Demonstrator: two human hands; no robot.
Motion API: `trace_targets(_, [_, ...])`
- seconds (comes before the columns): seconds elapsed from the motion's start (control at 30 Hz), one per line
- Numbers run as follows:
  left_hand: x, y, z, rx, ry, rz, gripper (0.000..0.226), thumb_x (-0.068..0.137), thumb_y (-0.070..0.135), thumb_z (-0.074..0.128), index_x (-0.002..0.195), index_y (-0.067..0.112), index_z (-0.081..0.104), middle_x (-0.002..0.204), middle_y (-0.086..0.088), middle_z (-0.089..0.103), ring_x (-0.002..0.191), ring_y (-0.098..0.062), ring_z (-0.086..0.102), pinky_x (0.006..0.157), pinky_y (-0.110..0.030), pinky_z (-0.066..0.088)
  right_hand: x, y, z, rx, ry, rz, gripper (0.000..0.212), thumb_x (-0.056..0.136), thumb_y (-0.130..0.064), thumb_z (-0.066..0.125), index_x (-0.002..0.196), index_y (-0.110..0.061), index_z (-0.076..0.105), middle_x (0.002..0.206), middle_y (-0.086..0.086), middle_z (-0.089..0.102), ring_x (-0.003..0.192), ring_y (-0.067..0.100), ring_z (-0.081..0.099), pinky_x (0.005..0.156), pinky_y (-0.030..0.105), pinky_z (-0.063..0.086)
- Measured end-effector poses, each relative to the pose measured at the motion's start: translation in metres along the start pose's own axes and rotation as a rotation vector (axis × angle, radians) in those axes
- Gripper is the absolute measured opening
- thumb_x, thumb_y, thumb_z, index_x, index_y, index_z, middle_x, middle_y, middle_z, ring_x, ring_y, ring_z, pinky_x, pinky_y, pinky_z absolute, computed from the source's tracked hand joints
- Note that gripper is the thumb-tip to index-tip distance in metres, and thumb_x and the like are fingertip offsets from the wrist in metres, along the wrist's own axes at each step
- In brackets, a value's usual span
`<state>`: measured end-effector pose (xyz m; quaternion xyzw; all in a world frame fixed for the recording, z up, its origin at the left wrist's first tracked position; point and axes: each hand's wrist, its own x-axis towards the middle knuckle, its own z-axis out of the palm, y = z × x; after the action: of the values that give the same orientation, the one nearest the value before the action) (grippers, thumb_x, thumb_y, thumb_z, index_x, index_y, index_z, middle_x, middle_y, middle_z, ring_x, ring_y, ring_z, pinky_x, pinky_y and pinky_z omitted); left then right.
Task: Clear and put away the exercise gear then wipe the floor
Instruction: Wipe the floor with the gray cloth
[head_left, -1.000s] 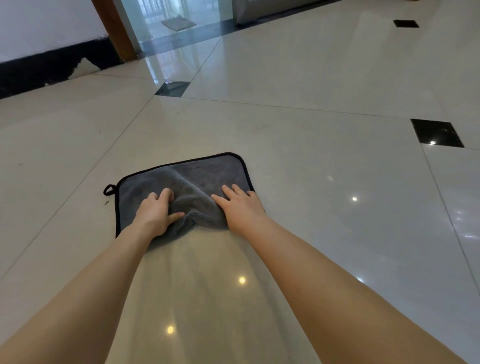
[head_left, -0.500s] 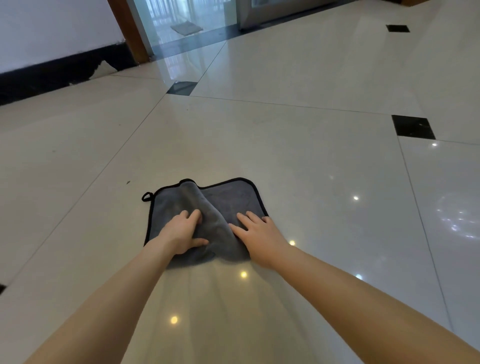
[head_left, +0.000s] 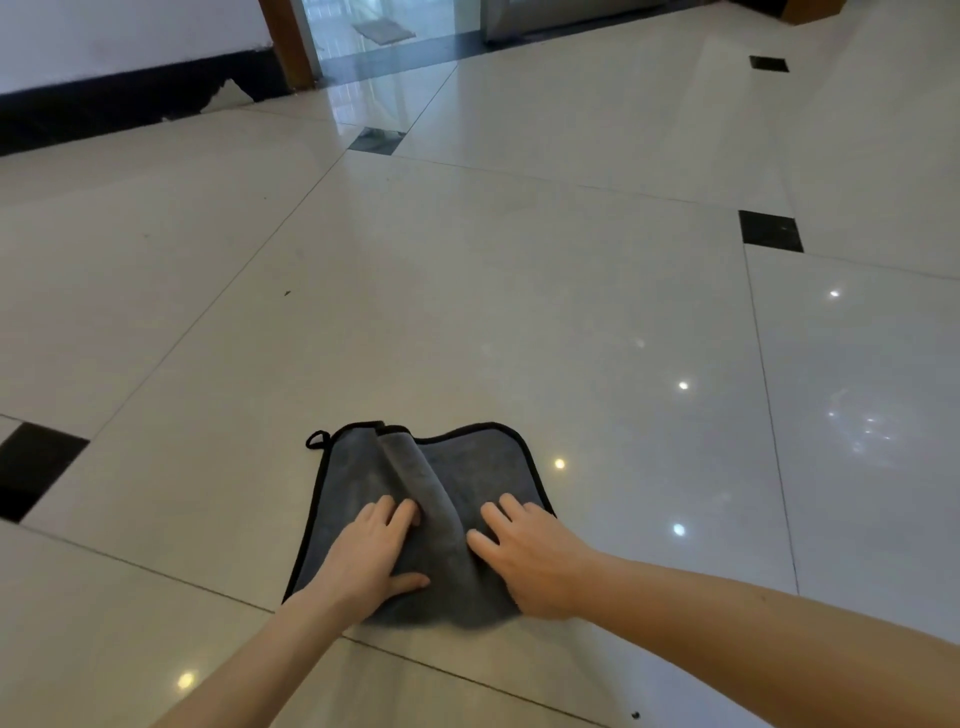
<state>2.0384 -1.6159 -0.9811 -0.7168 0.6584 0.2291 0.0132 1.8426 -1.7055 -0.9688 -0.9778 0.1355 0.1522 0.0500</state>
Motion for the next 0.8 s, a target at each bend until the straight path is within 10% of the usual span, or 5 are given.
trace_targets(0.37, [-0.049,0.062,0.022,0.205,-0.239,0.080,0.074,0.083,0.047,0.059,0.140,0.016,0.022,0.137,-0.003,0.030,0.122,-0.021,0.034,0.099,-0.033,0.035,-0.065,-0.015,0.020,0.052,-0.061,-0.248,0.035,0.075,-0.033,0.062,0.104,-0.020,0.046,0.095,0.004,0.052,0.079,0.019,0.049,0.064,0.028,0.043])
trace_targets(0.8, [0.065,0.149,0.021,0.063,0.081,0.106,0.050,0.089,0.047,0.050,0.126,0.017,0.035,0.123,-0.003,0.038,0.111,-0.021,0.040,0.089,-0.031,0.039,-0.119,0.122,0.042,-0.076,0.113,0.442,0.049,0.043,-0.018,0.070,0.091,-0.019,0.059,0.083,0.005,0.056,0.065,0.023,0.055,0.045,0.030,0.041])
